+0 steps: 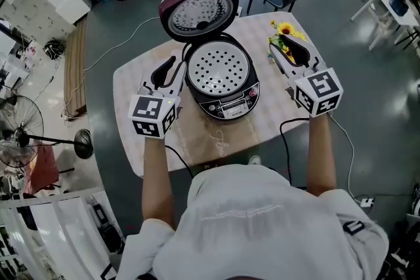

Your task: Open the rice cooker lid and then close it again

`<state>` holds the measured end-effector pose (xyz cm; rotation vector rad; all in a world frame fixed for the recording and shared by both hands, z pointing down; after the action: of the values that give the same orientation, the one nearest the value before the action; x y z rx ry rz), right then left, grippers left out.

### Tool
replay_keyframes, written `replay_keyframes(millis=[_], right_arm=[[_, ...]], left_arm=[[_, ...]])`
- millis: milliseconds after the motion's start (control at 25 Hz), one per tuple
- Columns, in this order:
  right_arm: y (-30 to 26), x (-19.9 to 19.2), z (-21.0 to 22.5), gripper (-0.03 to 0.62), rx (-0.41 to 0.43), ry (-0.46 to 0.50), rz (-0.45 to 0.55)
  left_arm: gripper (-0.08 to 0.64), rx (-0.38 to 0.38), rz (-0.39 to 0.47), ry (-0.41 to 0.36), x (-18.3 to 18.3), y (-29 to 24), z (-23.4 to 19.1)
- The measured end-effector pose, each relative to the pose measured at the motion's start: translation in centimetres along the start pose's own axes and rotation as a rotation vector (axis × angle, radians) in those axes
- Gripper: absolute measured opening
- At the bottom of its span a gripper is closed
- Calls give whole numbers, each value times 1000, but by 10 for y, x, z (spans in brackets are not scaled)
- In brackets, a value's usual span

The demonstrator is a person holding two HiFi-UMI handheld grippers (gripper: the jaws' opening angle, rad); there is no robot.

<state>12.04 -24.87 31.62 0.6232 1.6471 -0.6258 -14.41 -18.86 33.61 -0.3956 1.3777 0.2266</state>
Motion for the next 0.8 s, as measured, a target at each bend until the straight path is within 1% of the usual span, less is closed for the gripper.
replay_keyframes(millis=[160, 400, 480, 640, 720, 800], right_arm=[[4, -6, 0, 155, -8, -8, -13], [5, -20, 2, 155, -31, -31, -38], [5, -22, 3, 155, -37, -34, -48], [2, -22, 4, 155, -55, -39, -63], [-1, -23, 4, 152, -63, -37, -65], [-4, -25, 5, 152, -69, -43, -70]], left_arm=[[120, -13, -4, -49, 8, -10, -9], [140, -52, 12, -171, 38, -42, -26], [143, -68, 4, -228, 47, -55, -31], [169, -134, -41, -363, 66, -90, -33], [169, -159, -48, -404, 74, -108, -35], [184, -189, -59, -435, 79, -126, -38]])
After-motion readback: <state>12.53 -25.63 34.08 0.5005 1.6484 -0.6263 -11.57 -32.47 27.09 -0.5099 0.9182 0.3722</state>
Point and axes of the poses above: the fingertips, and each gripper's own axes: y backward along the fingers, z to its right, x out of its top, the point moved 3 cm from there along y, backward along the fingers, and after that the axes turned 4 degrees about z, right-handed, at the moved point
